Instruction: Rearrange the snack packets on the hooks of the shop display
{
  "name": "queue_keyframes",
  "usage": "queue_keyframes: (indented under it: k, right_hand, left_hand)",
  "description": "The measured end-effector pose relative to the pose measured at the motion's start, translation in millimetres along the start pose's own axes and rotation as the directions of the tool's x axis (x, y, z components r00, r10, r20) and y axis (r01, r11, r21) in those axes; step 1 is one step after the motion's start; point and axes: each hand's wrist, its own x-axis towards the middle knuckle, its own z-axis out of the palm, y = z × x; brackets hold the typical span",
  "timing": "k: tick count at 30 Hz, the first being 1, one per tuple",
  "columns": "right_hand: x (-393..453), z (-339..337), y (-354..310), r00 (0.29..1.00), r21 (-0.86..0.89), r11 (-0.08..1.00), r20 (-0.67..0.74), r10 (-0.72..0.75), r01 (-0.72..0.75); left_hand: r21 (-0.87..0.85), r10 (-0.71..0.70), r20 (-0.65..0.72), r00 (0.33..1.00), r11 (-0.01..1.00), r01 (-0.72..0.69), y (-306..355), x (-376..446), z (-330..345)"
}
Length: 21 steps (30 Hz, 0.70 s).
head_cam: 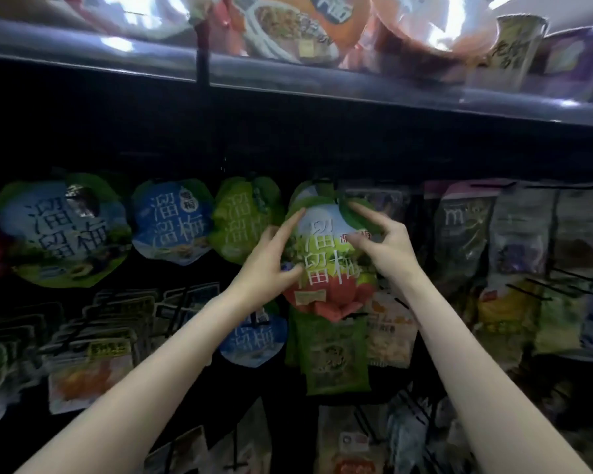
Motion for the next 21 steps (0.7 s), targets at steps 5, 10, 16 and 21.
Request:
queue_keyframes:
  k: [5,10,16,21]
  right_hand:
    - [33,-10,8,0.99,-0.008,0.99,0.0,-0.14,0.14]
    - [46,-8,15,0.978,-0.004,0.98,0.056,-0.201,0.201]
    - [56,-6,22,0.98,-0.001,0.985,0.096,-0.173,0.174]
    - [69,-1,30,0.983,-0.088,0.985,0.12,-0.139,0.15]
  left_hand:
    - [0.073,0.057,-0.336,0.94,0.997,-0.034,13,44,7]
    - [0.021,0.111,-0.49,0.865,0.993,-0.116,30,77,5]
    - [-0.022,-0.019,-0.457,0.889,1.0,0.009,35,107,12]
    - [-0.027,-0.171,-0.446,0.879,0.984,0.178,19,122,15]
